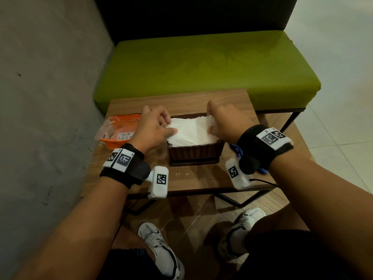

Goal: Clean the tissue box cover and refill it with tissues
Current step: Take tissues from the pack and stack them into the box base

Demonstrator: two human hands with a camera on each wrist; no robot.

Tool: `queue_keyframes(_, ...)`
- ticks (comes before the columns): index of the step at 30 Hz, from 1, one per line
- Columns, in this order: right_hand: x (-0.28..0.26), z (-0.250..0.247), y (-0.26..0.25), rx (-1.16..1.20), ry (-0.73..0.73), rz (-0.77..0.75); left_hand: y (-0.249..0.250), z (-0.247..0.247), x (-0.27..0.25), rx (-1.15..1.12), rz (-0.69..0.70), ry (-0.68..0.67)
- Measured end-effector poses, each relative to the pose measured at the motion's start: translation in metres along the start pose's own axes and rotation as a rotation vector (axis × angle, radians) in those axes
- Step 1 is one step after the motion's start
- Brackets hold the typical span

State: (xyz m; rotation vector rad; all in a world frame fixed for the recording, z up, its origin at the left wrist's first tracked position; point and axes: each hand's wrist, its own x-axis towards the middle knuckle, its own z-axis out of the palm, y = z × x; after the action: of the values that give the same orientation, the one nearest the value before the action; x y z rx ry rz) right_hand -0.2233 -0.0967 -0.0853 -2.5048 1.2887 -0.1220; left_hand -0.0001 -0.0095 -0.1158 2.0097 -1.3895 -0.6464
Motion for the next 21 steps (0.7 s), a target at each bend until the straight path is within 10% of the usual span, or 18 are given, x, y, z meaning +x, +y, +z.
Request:
queue_keyframes(5,-0.005,0.01,0.004,-0.055,0.094,-0.035,-0.003,-0.003,-0.001,0.076,0.004,-0.199)
queue_keyframes(21,-0.002,0.026,0.022,0.153,-0.049,0.088,-0.009,0.01,0.001,0.152,0.001,-0.183)
